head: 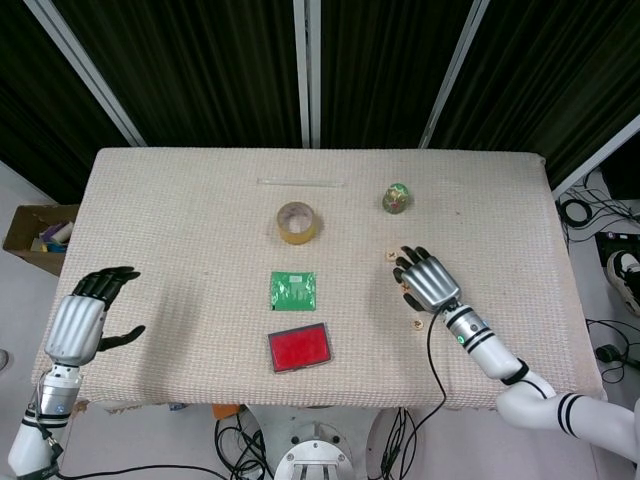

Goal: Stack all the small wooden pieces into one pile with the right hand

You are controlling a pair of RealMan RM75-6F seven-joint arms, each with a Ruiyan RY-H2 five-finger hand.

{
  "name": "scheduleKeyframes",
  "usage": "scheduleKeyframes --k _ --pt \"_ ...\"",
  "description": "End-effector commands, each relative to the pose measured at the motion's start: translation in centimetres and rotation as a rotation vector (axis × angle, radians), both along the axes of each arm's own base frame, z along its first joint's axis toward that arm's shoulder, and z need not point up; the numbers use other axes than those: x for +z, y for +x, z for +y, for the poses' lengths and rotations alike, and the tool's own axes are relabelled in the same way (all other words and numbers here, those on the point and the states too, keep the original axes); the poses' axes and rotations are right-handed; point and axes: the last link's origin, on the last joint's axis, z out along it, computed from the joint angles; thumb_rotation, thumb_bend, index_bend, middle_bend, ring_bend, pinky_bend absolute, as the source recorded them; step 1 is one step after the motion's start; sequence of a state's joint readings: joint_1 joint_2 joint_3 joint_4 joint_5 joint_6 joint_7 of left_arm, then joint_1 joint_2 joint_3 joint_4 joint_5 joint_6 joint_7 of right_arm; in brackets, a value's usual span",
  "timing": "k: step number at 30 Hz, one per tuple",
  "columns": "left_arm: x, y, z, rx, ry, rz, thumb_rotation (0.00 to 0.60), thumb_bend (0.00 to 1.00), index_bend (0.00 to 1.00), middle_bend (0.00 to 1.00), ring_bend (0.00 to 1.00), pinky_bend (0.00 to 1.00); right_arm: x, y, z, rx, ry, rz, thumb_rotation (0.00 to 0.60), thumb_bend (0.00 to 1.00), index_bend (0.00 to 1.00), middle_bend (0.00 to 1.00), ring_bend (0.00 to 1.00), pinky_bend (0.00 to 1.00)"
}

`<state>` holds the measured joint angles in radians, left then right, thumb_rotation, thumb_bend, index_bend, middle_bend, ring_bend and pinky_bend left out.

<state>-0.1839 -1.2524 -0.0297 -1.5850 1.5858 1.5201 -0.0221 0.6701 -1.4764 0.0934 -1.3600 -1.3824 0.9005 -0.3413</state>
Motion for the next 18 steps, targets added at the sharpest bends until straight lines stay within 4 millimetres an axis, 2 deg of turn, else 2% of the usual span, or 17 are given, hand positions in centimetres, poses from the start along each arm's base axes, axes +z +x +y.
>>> scheduleKeyframes --k 1,9,18 --pt "0.03 -0.06 -0.07 0.003 0.0 0.0 0.6 0.0 0.22 0.2 0.18 0.23 -0.87 -0.21 -0.7 -0.008 0.002 0.028 0.6 0.35 0.55 0.31 0.09 0.22" --pt "0.15 -0.1 -0.25 0.007 0.004 0.002 0.6 0.0 0.22 0.2 0.18 0.23 -1.24 -0.36 -1.54 -0.012 -0.016 0.033 0.6 0.35 0.55 0.31 0.09 0.21" --pt "0.02 -0.07 -0.19 0.008 -0.002 0.002 0.6 0.0 0.22 0.2 0.18 0.23 -1.3 -0.71 -1.58 -0.026 -0.016 0.038 0.6 0.35 0.55 0.3 0.09 0.21"
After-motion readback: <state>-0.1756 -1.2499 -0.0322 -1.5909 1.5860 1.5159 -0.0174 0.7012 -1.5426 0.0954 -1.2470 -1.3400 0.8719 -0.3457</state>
